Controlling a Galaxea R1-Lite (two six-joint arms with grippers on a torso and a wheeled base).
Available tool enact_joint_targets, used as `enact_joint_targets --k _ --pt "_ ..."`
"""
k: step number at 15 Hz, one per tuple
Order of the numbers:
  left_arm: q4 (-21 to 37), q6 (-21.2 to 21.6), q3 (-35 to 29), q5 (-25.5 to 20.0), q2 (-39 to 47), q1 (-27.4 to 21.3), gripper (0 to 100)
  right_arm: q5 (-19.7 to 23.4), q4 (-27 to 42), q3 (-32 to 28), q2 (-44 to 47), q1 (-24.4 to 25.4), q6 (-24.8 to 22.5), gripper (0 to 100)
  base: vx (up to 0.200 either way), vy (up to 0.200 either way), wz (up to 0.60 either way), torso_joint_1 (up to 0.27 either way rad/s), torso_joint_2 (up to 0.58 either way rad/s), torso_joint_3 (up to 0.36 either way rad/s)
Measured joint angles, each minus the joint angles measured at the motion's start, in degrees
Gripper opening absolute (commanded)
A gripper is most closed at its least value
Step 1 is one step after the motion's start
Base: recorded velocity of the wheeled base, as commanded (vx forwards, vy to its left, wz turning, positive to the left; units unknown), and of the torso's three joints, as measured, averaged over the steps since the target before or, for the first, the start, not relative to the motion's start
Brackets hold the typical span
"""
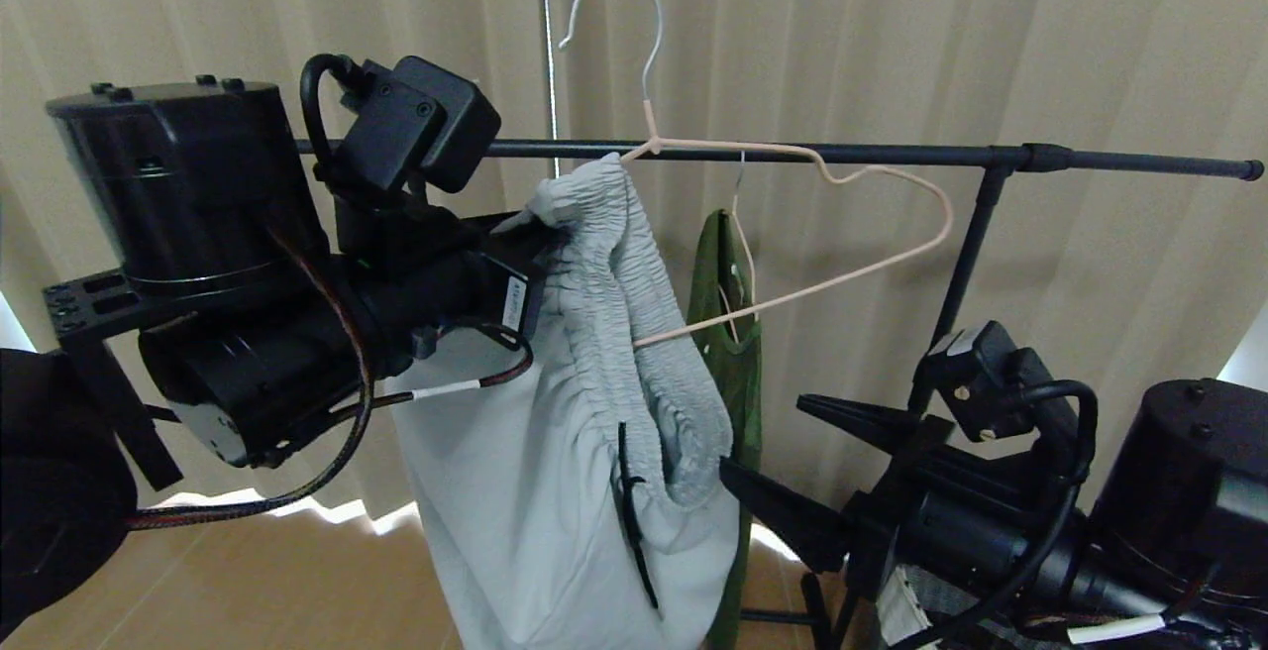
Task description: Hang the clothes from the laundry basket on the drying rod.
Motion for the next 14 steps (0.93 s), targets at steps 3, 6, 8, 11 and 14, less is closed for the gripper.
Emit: enact_joint_targets --k 3,6,8,11,14 --pt "-0.33 0.05 -0.20 0.02 0.02 -1.57 0 -0.05 -2.00 0.11 3.30 -1.29 -0.06 100 0.000 0.000 0.00 0.000 0.00 0.000" --pt "-1.23 0.17 -0.30 0.02 -0.34 -1.99 0 -0.16 -4.08 0.06 6.01 -3.36 -0.11 100 0.000 0.000 0.00 0.000 0.00 0.000" --pt "-1.78 0.27 -0.28 -0.48 -0.94 -2.23 0 -0.13 -5.47 0.02 8.07 -4.72 -0.17 100 0.000 0.000 0.00 0.000 0.00 0.000" --pt "-1.78 0.24 -0.04 -1.49 -1.90 -2.28 0 -0.16 -8.53 -0.18 11.30 -6.23 -0.30 100 0.000 0.000 0.00 0.000 0.00 0.000" --pt "-1.76 0.35 -0.02 -1.46 -2.35 -1.76 0 -0.20 -9.03 -0.09 12.79 -7.28 -0.39 0 0.000 0.000 0.00 0.000 0.00 0.000"
